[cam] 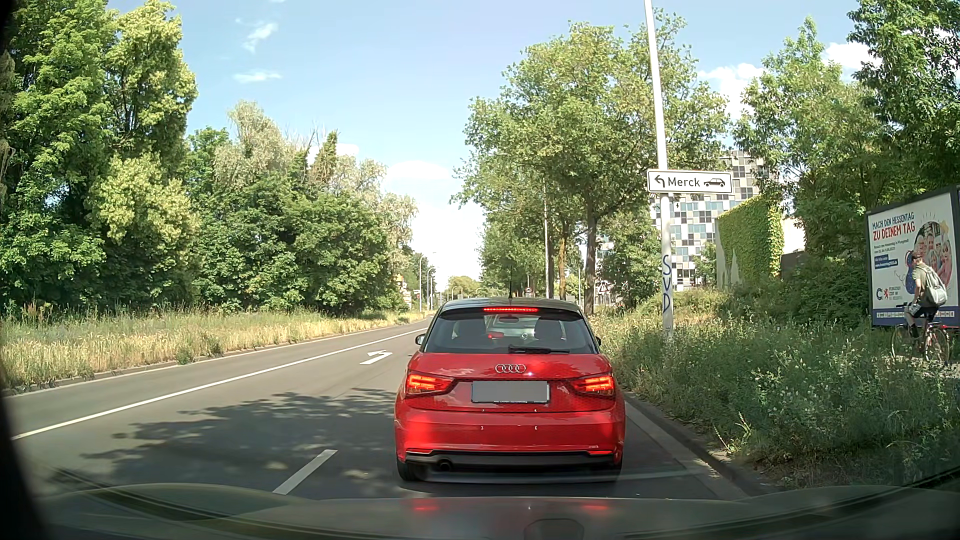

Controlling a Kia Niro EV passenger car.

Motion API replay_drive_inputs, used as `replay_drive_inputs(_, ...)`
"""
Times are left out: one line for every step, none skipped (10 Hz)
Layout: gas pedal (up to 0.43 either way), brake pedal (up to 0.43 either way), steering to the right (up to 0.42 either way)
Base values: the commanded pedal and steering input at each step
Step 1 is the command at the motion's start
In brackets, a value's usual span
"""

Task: Follow the waypoints while adhering to traffic rules and regulations

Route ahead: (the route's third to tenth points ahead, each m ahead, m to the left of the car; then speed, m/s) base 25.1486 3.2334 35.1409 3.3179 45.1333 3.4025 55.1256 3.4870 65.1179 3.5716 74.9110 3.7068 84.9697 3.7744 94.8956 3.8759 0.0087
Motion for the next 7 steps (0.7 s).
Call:
replay_drive_inputs(0.000,0.293,0.005)
replay_drive_inputs(0.000,0.293,0.005)
replay_drive_inputs(0.000,0.293,0.005)
replay_drive_inputs(0.000,0.293,0.005)
replay_drive_inputs(0.000,0.293,0.005)
replay_drive_inputs(0.000,0.293,0.005)
replay_drive_inputs(0.000,0.293,0.005)
